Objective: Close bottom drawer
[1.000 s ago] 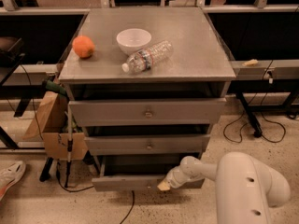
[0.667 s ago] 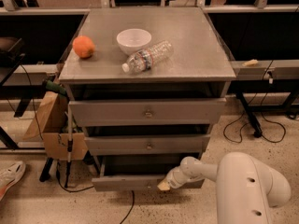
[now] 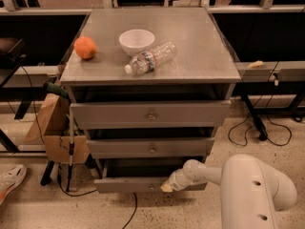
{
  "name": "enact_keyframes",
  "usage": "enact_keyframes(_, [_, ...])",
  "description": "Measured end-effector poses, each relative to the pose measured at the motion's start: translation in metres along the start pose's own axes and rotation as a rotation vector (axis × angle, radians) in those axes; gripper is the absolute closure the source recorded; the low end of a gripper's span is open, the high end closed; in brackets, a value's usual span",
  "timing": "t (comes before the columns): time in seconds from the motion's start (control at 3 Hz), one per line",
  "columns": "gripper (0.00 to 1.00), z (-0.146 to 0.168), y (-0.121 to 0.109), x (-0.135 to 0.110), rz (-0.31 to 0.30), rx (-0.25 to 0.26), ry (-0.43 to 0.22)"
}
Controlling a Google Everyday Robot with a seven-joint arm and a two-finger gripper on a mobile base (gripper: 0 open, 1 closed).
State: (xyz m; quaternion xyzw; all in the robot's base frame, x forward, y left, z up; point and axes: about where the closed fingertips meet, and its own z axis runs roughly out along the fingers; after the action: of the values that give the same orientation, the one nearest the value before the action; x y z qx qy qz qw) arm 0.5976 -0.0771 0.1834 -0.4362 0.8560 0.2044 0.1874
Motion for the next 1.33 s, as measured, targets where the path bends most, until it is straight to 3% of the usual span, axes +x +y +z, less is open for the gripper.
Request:
enact_keyframes(1.0, [0.18,-0.011,-0.013,-0.034,-0.064,0.096,-0.092])
enact_keyframes(1.33, [0.0,-0.012,-0.008,-0.03,-0.064,0.096,-0.092])
